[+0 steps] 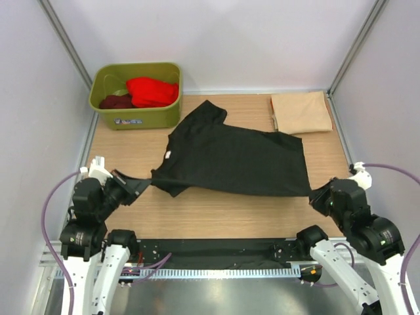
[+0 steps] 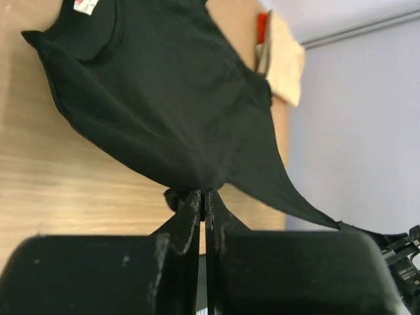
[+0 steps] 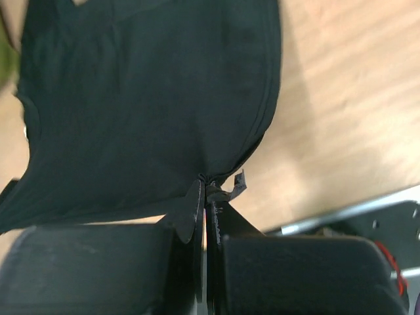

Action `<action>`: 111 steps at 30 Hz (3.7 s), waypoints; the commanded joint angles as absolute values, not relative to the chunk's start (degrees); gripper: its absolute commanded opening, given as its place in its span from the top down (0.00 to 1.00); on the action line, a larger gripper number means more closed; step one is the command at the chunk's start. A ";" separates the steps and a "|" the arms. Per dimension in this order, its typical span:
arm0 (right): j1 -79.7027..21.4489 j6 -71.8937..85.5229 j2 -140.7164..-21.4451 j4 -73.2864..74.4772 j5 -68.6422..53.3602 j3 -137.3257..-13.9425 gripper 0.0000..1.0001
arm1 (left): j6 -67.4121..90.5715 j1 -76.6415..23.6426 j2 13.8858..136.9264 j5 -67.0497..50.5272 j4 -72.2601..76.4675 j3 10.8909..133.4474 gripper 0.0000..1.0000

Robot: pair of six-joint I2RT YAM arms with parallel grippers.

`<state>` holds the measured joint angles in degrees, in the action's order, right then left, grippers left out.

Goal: Fold and stack the t-shirts
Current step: Flatten the tshirt out

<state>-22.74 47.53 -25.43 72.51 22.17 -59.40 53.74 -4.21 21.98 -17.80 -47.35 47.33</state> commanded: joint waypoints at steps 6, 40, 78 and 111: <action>-22.50 52.56 -21.62 80.06 12.56 -53.00 0.99 | 52.47 -5.54 20.39 -16.36 -51.41 42.80 1.00; -22.50 38.94 -57.65 56.34 20.58 -105.09 0.99 | 48.78 -5.98 55.72 -0.45 -39.81 99.55 1.00; -22.33 32.62 -80.41 29.75 19.60 -122.60 0.99 | 38.85 -2.82 82.69 6.85 -37.63 133.83 1.00; -15.82 38.49 -45.18 53.42 22.25 -57.17 0.99 | 51.15 10.81 41.85 -22.49 -31.10 52.58 1.00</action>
<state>-16.25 34.76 -47.20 40.99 20.71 -62.63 50.50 10.50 45.34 -18.59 -26.28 57.34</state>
